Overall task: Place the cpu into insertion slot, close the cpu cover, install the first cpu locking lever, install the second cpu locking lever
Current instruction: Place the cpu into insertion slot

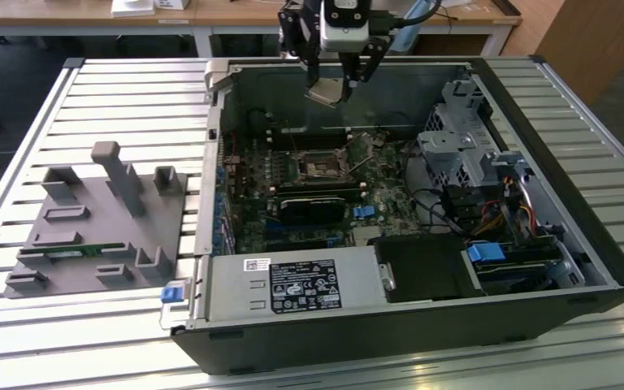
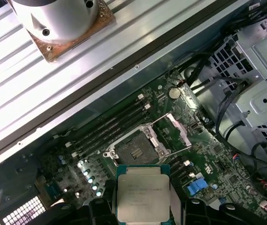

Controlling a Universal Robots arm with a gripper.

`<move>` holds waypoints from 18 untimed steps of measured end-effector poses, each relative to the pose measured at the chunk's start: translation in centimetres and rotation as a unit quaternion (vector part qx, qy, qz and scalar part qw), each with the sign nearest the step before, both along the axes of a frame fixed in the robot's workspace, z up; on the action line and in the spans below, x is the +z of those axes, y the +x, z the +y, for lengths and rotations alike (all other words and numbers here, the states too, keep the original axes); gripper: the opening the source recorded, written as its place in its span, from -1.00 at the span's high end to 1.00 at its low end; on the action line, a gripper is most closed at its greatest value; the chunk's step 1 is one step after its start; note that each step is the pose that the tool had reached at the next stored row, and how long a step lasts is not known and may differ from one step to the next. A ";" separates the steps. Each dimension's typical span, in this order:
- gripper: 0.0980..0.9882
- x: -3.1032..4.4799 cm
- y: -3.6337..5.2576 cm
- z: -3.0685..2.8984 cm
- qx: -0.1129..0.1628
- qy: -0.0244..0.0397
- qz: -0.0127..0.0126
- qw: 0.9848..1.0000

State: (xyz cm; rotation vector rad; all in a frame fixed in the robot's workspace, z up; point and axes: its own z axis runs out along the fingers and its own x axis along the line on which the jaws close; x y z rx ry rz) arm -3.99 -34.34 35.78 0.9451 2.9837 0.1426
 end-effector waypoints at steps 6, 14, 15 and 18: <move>0.00 -0.05 -0.01 0.00 -0.012 0.000 0.000 1.000; 0.00 -0.35 -0.05 0.05 -0.035 0.000 0.000 0.999; 0.00 -0.43 -0.05 0.06 -0.040 0.000 0.000 0.999; 0.00 -0.62 -0.05 0.06 -0.065 0.000 0.000 0.998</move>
